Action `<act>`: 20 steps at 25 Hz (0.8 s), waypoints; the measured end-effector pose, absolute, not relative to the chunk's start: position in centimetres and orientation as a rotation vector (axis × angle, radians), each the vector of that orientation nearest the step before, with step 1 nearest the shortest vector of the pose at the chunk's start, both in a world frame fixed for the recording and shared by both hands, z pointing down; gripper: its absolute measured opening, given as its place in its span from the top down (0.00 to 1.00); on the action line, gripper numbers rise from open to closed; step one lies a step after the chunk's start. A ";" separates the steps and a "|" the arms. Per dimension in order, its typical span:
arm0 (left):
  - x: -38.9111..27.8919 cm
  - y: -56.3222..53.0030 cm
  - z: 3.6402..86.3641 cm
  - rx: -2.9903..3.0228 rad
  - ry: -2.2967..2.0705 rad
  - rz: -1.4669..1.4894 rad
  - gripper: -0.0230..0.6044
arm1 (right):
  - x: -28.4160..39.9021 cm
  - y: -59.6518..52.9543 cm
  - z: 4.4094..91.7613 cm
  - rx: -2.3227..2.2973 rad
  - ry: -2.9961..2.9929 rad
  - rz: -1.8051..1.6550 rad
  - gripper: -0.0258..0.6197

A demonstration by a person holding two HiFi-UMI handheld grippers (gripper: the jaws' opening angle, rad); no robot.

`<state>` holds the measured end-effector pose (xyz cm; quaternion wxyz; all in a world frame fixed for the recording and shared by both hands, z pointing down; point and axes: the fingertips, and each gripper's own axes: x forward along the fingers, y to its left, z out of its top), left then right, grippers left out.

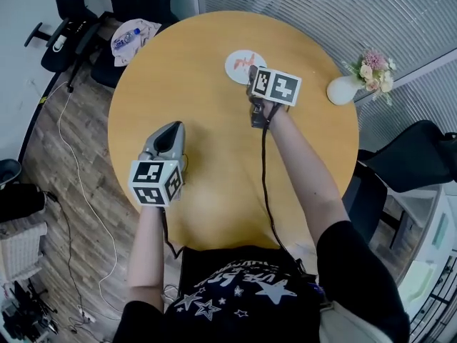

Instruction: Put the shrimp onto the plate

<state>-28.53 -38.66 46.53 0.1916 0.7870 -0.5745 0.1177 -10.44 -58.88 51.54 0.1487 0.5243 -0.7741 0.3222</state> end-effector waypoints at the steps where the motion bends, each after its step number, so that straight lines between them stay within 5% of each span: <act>1: -28.3 -38.3 46.1 2.211 -1.622 0.326 0.96 | -10.4 -58.5 50.8 1.494 -2.244 0.913 0.83; 20: -20.6 -30.2 40.0 2.179 -1.768 0.235 0.96 | -5.6 -49.8 42.1 1.214 -2.522 0.684 0.96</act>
